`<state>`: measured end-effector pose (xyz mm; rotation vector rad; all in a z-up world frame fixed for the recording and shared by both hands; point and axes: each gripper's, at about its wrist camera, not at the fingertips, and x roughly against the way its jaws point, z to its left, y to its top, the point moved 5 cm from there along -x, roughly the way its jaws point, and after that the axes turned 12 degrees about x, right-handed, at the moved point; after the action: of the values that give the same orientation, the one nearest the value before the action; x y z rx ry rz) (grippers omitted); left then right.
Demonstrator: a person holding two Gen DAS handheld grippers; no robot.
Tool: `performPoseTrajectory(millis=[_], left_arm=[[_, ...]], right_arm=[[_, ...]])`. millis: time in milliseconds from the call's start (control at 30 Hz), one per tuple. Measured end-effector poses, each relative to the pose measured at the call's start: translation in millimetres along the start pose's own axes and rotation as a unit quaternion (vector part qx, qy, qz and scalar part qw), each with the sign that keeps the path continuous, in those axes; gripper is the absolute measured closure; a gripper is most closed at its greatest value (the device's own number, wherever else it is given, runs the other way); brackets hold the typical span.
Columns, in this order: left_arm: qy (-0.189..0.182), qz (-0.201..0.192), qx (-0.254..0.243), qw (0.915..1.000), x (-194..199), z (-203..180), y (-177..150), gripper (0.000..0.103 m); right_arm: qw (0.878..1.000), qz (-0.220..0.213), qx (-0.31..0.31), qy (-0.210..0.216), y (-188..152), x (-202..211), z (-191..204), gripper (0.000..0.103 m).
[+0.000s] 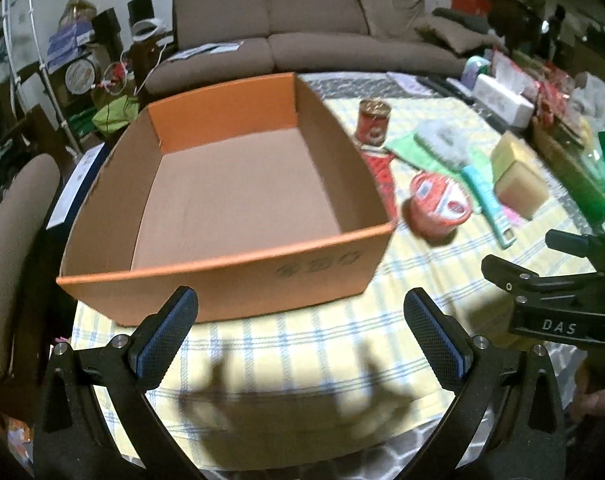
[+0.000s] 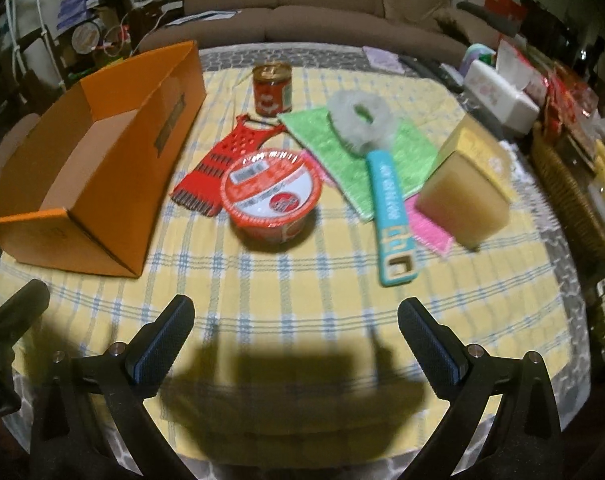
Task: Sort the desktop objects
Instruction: 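Reach left tool toward the noodle cup while right tool reaches toward the yellow sponge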
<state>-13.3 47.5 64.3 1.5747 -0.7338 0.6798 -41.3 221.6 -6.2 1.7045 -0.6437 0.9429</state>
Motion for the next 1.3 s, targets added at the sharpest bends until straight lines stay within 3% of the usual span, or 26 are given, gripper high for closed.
performPoseTrajectory(millis=[167,333,733,1000,1133,1300], left_arm=[[-0.017,-0.019,-0.005,0.9997,16,-22,9,0.000],[-0.023,-0.025,-0.025,0.9991,16,-47,13,0.000],[-0.039,-0.021,-0.085,0.9954,-26,-123,24,0.000],[-0.032,-0.005,-0.124,0.9918,-79,-157,28,0.000],[-0.006,-0.002,-0.146,0.9893,-104,-162,28,0.000],[-0.002,0.004,-0.148,0.9890,-127,-163,28,0.000]], right_arm=[[1.000,-0.018,-0.022,-0.008,9,21,-29,0.000],[0.997,-0.028,-0.074,-0.019,10,36,-85,0.000],[0.981,-0.040,-0.191,-0.014,18,19,-182,0.000],[0.976,-0.023,-0.215,-0.005,28,-18,-203,0.000],[0.976,-0.004,-0.219,-0.005,31,-37,-208,0.000],[0.972,0.003,-0.234,0.012,37,-55,-215,0.000]])
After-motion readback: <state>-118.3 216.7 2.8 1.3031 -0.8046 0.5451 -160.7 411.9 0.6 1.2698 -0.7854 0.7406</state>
